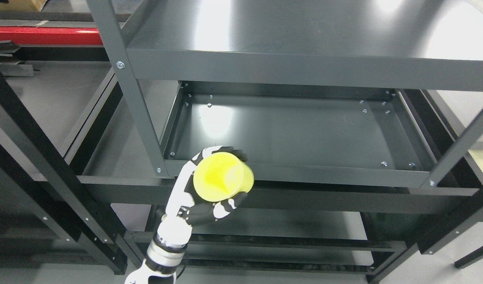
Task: Place yellow IKEA cup on middle right shelf
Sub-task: 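Raise the cup with the left hand up to the upper shelf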
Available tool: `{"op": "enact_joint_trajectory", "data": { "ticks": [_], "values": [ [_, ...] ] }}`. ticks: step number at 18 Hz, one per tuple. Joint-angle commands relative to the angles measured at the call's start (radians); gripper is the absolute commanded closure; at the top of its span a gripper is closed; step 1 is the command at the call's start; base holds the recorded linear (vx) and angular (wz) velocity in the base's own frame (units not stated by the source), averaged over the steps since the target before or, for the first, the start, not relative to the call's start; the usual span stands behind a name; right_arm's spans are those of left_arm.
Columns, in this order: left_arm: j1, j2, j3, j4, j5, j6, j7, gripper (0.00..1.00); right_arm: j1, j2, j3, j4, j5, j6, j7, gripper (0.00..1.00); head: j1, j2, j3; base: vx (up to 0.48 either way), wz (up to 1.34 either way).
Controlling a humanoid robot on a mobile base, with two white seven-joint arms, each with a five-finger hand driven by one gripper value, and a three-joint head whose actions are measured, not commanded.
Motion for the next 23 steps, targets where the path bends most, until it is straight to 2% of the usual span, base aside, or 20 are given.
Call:
{"op": "enact_joint_trajectory", "data": {
  "ticks": [1, 5, 9, 12, 14, 19, 23],
  "values": [
    [-0.2, 0.008, -0.278, -0.039, -0.004, 0.013, 0.03, 1.0, 0.014, -0.017, 0.017, 0.0, -0.025, 0.003, -0.001, 0.01, 0.0, 0.0, 0.0, 0.067, 0.14],
    [-0.375, 0.008, -0.417, -0.043, -0.004, 0.061, 0.146, 1.0, 0.014, -0.017, 0.017, 0.0, -0.025, 0.003, -0.001, 0.01, 0.0, 0.0, 0.0, 0.031, 0.08],
    [-0.526, 0.008, -0.483, -0.043, -0.003, 0.107, 0.225, 1.0, 0.014, -0.017, 0.017, 0.0, -0.025, 0.003, -0.001, 0.01, 0.0, 0.0, 0.0, -0.003, -0.01],
    [-0.627, 0.008, -0.489, -0.042, -0.003, 0.115, 0.389, 1.0, 0.014, -0.017, 0.017, 0.0, -0.025, 0.003, -0.001, 0.01, 0.0, 0.0, 0.0, -0.001, 0.0],
    [-0.723, 0.008, -0.477, -0.035, 0.007, 0.168, 0.496, 1.0, 0.014, -0.017, 0.017, 0.0, -0.025, 0.003, -0.001, 0.01, 0.0, 0.0, 0.0, 0.0, 0.0],
    [-0.809, 0.008, -0.403, 0.038, 0.043, 0.494, 0.66, 1.0, 0.014, -0.017, 0.017, 0.0, -0.025, 0.003, -0.001, 0.0, 0.0, 0.0, 0.0, 0.0, 0.0],
    [-0.895, 0.008, -0.316, 0.159, 0.043, 0.732, 0.685, 1.0, 0.014, -0.017, 0.017, 0.0, -0.025, 0.003, -0.001, 0.01, 0.0, 0.0, 0.0, 0.0, 0.0]
  ]
}}
